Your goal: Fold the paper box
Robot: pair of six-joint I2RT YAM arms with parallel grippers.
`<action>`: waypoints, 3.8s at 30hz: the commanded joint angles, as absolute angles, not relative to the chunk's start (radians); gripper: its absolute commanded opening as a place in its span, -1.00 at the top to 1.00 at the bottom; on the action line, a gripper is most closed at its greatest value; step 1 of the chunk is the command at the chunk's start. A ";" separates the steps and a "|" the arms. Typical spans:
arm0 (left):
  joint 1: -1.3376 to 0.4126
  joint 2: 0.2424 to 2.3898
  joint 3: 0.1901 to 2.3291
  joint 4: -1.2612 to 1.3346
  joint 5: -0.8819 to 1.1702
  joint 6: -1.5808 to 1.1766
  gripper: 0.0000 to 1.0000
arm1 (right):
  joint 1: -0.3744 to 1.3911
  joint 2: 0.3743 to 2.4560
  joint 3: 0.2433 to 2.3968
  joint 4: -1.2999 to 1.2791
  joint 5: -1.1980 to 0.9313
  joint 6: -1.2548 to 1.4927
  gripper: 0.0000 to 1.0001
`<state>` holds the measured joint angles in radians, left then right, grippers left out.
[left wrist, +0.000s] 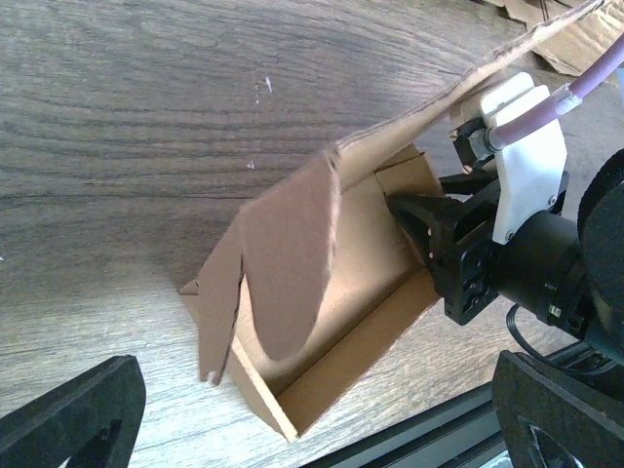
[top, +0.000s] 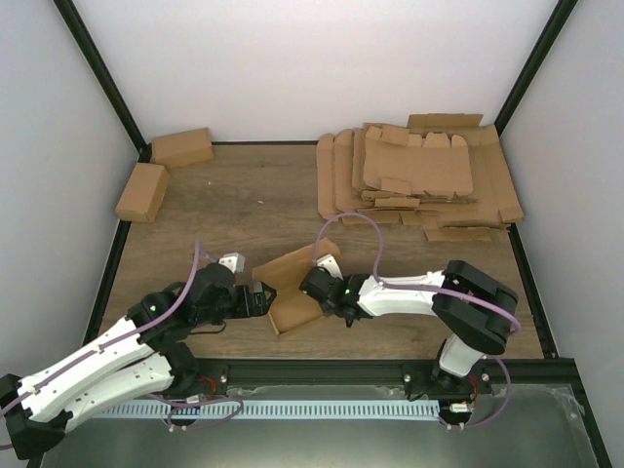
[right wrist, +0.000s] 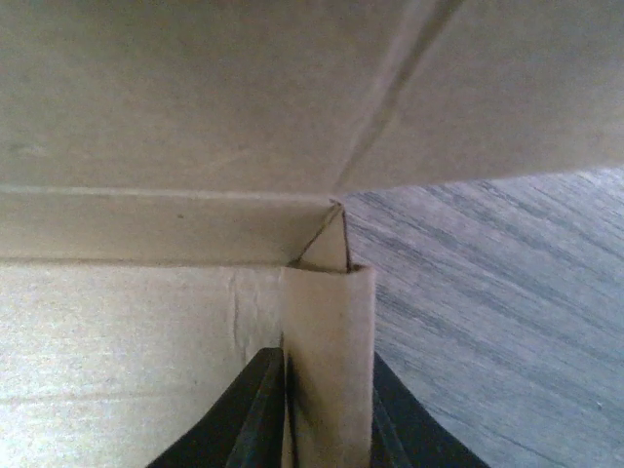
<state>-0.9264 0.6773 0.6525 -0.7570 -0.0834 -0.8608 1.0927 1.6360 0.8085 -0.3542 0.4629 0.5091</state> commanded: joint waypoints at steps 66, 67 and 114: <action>-0.931 0.737 0.615 -0.642 -0.137 -0.930 0.57 | 0.772 1.270 0.791 -0.155 -0.212 0.090 -0.11; -0.931 0.739 0.614 -0.643 -0.137 -0.929 0.58 | 0.772 1.266 0.792 -0.161 -0.216 0.100 -0.06; -0.929 0.873 0.735 -0.509 -0.324 -0.763 0.92 | 0.866 1.117 0.554 -0.020 0.073 0.334 0.99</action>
<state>-0.9283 0.8612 0.6792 -0.5838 -0.2661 -0.8345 0.8520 1.1149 0.5522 -0.0628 0.0036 0.3046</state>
